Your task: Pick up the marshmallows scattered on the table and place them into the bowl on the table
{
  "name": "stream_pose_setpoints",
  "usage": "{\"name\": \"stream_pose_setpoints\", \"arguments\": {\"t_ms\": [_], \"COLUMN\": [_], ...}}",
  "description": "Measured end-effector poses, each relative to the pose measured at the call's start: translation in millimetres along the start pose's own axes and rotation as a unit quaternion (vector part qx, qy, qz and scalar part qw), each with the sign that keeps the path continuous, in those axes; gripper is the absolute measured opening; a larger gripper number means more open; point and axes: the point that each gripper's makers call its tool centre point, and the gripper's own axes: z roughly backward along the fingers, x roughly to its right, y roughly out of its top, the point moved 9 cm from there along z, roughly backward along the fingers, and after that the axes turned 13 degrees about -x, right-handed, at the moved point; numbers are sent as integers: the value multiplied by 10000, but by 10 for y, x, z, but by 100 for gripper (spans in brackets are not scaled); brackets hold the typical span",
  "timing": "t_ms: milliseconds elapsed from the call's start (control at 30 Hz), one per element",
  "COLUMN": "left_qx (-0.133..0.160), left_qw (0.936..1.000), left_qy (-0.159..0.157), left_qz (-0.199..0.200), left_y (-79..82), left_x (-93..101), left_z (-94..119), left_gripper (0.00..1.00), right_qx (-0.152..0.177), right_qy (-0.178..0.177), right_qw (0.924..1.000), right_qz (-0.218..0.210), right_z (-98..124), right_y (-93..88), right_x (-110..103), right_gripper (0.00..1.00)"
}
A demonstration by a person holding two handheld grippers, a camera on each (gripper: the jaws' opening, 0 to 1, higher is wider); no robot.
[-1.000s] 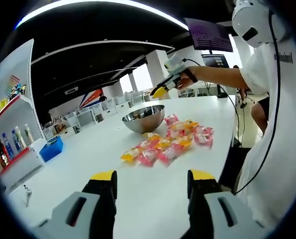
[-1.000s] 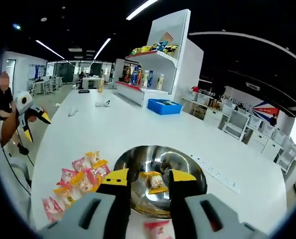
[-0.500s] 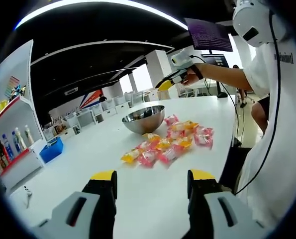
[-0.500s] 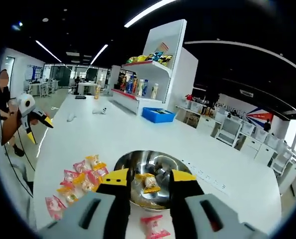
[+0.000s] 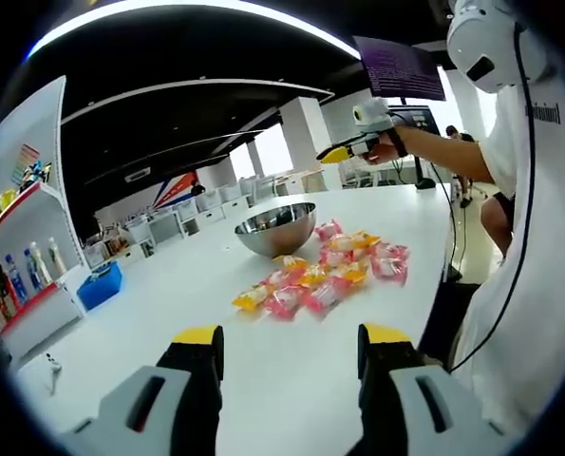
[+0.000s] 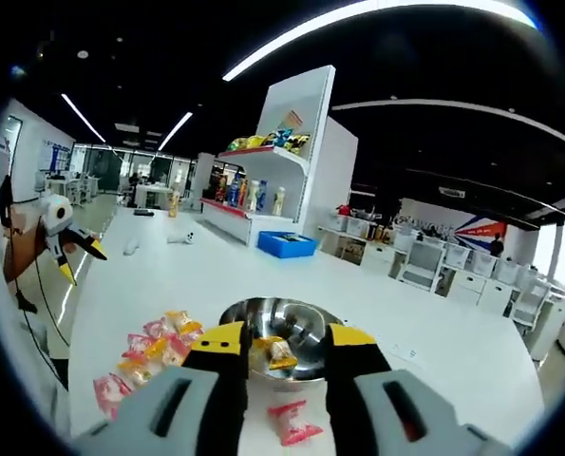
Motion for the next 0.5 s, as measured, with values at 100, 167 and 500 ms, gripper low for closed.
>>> {"name": "stream_pose_setpoints", "arguments": {"t_ms": [100, 167, 500], "left_qx": [-10, -26, -15], "left_qw": [10000, 10000, 10000], "left_qy": [-31, -44, -69], "left_qz": [-18, -30, -52], "left_y": [0, -3, 2], "left_x": [-1, -4, -5], "left_z": [-4, -9, -14], "left_gripper": [57, 57, 57], "right_qx": [61, 105, 294], "right_qy": [-53, -164, -373], "right_qw": [10000, 9998, 9983], "right_qz": [-33, -91, -333], "right_z": [97, 167, 453], "right_y": [-70, -111, -289], "right_x": [-19, -18, -63], "right_gripper": [32, 32, 33]}}
